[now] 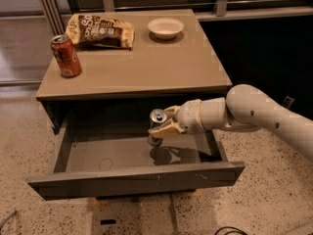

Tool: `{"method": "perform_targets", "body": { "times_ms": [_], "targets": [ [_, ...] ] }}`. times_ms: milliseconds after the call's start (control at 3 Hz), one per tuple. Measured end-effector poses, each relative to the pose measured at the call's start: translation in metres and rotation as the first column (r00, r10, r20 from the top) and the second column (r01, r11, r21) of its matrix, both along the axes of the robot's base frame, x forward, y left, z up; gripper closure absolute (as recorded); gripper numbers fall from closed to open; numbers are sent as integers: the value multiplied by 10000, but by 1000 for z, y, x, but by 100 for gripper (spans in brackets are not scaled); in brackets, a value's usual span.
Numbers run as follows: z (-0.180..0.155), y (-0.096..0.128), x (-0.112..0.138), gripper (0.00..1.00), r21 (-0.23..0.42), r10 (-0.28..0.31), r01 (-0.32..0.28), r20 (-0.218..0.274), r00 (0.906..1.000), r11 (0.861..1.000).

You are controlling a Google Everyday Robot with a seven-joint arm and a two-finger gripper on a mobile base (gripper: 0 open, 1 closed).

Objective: Place redbull can into top drawer

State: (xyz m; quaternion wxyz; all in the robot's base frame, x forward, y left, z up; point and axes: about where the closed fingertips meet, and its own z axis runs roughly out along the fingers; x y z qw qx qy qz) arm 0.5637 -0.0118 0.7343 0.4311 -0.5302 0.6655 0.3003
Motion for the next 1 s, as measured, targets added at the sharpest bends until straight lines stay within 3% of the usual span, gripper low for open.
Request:
{"method": "perform_targets", "body": {
  "times_ms": [1000],
  "targets": [
    [-24,7,1,100,-165,270,-274,-274,9993,9995]
  ]
}}
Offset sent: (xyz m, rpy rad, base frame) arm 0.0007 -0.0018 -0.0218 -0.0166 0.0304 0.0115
